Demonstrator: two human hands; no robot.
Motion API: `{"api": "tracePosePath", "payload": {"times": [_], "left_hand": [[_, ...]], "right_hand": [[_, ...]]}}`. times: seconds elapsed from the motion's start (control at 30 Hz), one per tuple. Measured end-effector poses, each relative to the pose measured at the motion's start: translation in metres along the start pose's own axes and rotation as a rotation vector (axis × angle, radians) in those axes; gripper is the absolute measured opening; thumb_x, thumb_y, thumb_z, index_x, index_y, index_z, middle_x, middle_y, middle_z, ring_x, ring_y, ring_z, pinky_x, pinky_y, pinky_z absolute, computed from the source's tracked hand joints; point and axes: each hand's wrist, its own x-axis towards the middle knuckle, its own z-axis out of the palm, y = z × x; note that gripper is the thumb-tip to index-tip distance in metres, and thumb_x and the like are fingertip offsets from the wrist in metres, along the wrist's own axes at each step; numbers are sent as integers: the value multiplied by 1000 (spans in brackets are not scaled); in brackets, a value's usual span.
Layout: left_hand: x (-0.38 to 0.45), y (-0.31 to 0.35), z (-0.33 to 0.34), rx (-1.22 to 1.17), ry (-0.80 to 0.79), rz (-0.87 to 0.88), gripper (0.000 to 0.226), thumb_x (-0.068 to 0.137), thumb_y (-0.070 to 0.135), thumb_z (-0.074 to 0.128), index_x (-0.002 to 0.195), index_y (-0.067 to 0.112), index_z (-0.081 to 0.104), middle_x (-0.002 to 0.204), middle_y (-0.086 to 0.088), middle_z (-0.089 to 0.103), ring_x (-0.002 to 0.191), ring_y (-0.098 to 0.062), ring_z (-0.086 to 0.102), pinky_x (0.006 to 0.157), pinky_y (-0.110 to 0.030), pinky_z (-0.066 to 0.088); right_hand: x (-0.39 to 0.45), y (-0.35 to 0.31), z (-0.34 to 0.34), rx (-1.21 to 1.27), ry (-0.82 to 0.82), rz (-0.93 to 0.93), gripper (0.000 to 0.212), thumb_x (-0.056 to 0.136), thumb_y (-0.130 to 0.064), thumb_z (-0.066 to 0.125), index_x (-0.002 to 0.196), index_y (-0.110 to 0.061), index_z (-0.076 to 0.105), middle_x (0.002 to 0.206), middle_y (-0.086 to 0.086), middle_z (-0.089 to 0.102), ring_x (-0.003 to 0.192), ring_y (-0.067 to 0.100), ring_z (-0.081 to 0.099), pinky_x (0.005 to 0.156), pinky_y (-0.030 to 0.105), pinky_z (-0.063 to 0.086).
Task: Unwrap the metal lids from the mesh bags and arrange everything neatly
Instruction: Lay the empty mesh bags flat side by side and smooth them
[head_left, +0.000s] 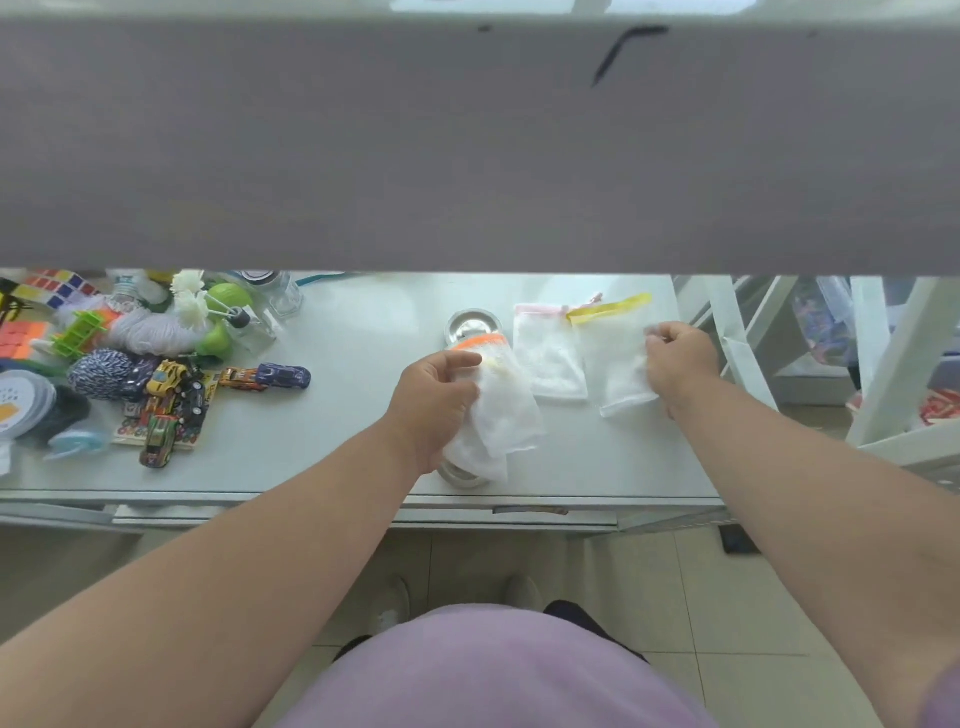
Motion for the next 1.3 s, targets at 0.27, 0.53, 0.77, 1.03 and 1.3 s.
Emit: {"api": "tracePosePath", "payload": {"times": [0.27, 0.53, 0.77, 1.03, 1.3], "left_hand": [[-7, -6, -9, -11, 38, -1, 41, 93, -6, 58, 121, 17, 76, 109, 0, 71, 95, -22, 70, 89, -38, 62], [-10, -7, 4, -31, -58, 51, 41, 91, 0, 65, 116, 30, 77, 125, -10, 71, 104, -27, 71, 87, -41, 64], [-14, -6, 13, -121, -214, 82, 40, 93, 2, 80, 122, 30, 76, 121, -9, 72, 102, -26, 76, 79, -36, 67], [-5, -16, -10, -85, -205, 76, 50, 95, 1, 78, 139, 23, 70, 113, -3, 74, 100, -23, 73, 90, -40, 63], [2, -20, -39, -57, -128, 67, 42, 97, 3, 74, 134, 24, 73, 114, -1, 74, 95, -20, 74, 74, -28, 62]], "right_hand": [[4, 0, -6, -97, 125, 121, 28, 97, -27, 49, 115, -27, 70, 107, 2, 69, 87, 32, 64, 66, 30, 49], [-35, -13, 0, -314, 153, -46, 51, 88, -37, 54, 136, -20, 59, 143, 7, 51, 127, 29, 53, 98, 43, 52], [-124, -8, 50, 345, -547, 175, 38, 93, -33, 74, 109, 1, 74, 98, 14, 77, 82, 28, 68, 72, 40, 56], [-129, 35, 37, 122, -215, 93, 11, 91, -23, 73, 90, -12, 74, 88, 8, 74, 77, 22, 65, 74, 37, 58], [-146, 36, 40, -350, -123, -280, 28, 87, -43, 72, 105, -22, 68, 94, -2, 62, 89, 17, 61, 82, 32, 50]]}}
